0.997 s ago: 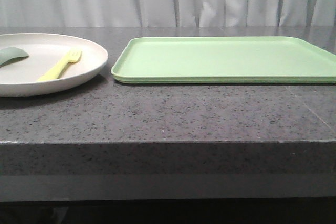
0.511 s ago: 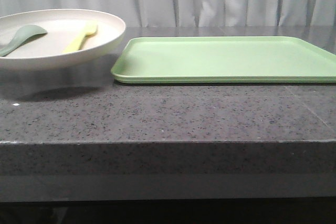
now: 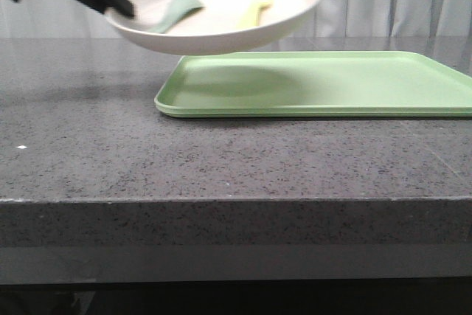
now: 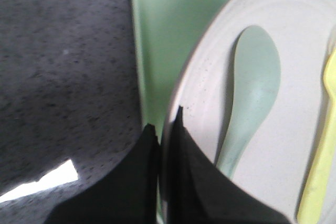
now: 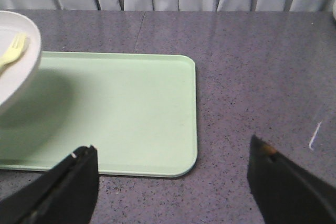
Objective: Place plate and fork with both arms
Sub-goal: 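Lift the plate with the left gripper and lower it onto the tray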
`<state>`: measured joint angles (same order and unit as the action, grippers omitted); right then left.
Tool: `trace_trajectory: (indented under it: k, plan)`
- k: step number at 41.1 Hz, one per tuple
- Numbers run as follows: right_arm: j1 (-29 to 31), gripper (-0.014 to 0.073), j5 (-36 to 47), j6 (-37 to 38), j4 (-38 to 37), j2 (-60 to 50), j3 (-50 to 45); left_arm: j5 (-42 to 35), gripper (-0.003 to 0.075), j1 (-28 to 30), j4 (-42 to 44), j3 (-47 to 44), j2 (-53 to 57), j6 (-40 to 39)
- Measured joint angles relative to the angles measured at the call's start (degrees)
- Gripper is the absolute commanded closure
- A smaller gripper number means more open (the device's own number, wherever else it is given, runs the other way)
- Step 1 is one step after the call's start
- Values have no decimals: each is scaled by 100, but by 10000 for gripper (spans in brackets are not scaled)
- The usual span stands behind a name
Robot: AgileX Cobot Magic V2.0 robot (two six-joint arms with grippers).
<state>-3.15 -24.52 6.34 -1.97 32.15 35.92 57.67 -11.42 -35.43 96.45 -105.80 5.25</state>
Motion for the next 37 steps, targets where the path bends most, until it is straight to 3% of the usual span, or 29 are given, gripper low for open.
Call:
trace_trajectory:
  k: [19, 37]
  plan:
    - [0, -8, -8, 0, 0, 0, 0, -50, 738, -1063, 429, 1634, -1528, -1002]
    - [0, -8, -21, 0, 0, 0, 0, -183, 738, -1210, 516, 2043, -2067, -1320]
